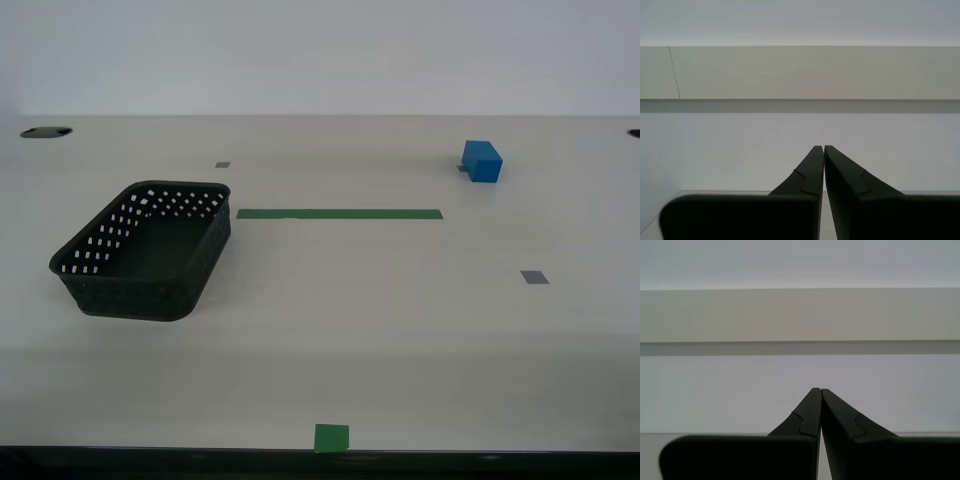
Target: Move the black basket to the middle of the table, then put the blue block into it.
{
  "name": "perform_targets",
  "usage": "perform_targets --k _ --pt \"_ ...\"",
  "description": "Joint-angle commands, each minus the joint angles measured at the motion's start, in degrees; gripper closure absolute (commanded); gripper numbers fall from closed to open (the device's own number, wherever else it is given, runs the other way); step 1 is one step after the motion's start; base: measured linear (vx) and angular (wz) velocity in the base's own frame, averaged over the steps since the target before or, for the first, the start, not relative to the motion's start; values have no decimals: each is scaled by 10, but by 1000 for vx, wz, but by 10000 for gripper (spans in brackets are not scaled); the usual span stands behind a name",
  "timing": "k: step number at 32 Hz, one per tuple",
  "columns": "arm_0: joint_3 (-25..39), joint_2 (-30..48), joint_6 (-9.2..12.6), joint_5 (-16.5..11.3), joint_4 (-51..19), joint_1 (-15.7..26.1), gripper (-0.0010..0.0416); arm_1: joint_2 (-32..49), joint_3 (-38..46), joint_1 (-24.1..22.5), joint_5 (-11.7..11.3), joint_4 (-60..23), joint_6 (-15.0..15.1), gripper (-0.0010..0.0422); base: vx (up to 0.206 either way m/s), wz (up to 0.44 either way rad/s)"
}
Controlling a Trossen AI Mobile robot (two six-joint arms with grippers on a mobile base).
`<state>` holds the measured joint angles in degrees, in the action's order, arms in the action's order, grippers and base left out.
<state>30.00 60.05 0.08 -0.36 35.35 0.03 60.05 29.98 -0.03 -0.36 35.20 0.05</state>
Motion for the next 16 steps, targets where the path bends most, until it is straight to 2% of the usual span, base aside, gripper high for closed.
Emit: perform_targets --k 1,16 --pt "0 0 1 0 -2 0 405 0 0 0 0 -4 0 412 0 0" --pt "0 0 1 0 -2 0 405 0 0 0 0 -4 0 412 0 0"
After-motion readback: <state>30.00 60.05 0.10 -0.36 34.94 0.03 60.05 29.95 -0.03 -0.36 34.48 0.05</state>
